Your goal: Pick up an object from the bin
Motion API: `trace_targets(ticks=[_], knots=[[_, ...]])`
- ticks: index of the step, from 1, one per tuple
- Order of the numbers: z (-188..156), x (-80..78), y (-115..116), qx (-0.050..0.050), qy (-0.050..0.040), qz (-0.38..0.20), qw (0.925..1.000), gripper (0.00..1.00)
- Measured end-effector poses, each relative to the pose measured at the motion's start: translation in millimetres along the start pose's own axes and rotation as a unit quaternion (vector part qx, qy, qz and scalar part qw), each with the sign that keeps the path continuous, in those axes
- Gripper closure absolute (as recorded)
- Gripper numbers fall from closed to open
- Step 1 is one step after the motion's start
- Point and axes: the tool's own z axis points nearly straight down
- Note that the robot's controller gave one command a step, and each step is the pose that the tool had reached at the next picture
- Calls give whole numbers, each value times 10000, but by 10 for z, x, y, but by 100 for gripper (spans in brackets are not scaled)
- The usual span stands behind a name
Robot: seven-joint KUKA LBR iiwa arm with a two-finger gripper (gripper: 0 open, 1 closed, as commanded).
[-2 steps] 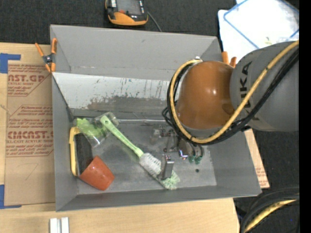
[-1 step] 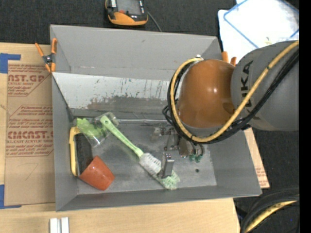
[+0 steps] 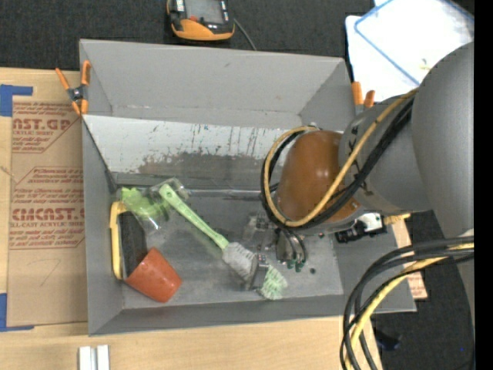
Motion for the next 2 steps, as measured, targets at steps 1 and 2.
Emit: trace_targets(ticks=[1, 2], knots=[[112, 241, -170, -11, -54, 183, 9998, 0], [192, 34, -49, -4, -10, 98, 10000, 0]])
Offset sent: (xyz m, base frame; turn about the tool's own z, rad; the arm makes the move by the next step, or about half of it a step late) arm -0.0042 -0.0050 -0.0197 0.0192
